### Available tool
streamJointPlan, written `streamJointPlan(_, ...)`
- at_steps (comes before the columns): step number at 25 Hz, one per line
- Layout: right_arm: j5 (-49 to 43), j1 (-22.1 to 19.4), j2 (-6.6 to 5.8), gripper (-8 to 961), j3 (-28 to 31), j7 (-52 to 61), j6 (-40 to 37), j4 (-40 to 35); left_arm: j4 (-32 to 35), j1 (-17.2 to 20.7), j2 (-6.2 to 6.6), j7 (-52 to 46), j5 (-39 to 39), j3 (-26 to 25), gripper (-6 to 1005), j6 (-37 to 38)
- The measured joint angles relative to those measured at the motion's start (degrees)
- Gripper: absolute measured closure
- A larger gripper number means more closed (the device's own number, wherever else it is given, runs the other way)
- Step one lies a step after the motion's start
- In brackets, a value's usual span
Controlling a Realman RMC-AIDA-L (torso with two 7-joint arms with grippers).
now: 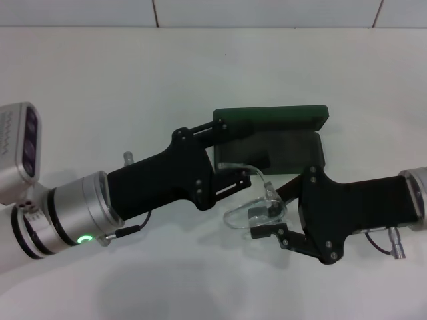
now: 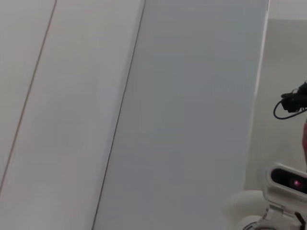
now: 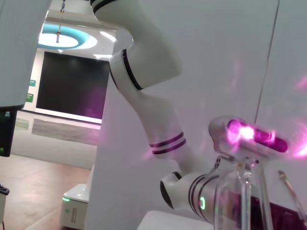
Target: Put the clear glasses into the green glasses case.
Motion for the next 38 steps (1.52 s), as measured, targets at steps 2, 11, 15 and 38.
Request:
streamJointPlan(2, 0.00, 0.10, 0.00, 833, -0.36, 0.02, 0.24, 0.01, 0.00, 0.00, 0.00, 0.06, 0.50, 0.00, 453, 0.01)
streamJointPlan(11, 0.00, -0.10, 0.00, 834, -0.72, 2.52, 1.52, 0.13, 0.00, 0.18, 0.00, 0.90, 0.81, 0.00, 453, 0.06)
streamJointPlan(15, 0.00, -0.16, 0.00, 834, -0.67, 3.42, 1.93, 0.14, 0.00, 0.37, 0.00, 1.61, 0.91, 0.01, 453, 0.06)
streamJointPlan(38, -0.18, 1.84, 0.00, 834, -2.72, 5.40, 0.21, -0.01, -0.02, 0.11, 0.10, 4.07, 0.48, 0.02, 454, -0.53)
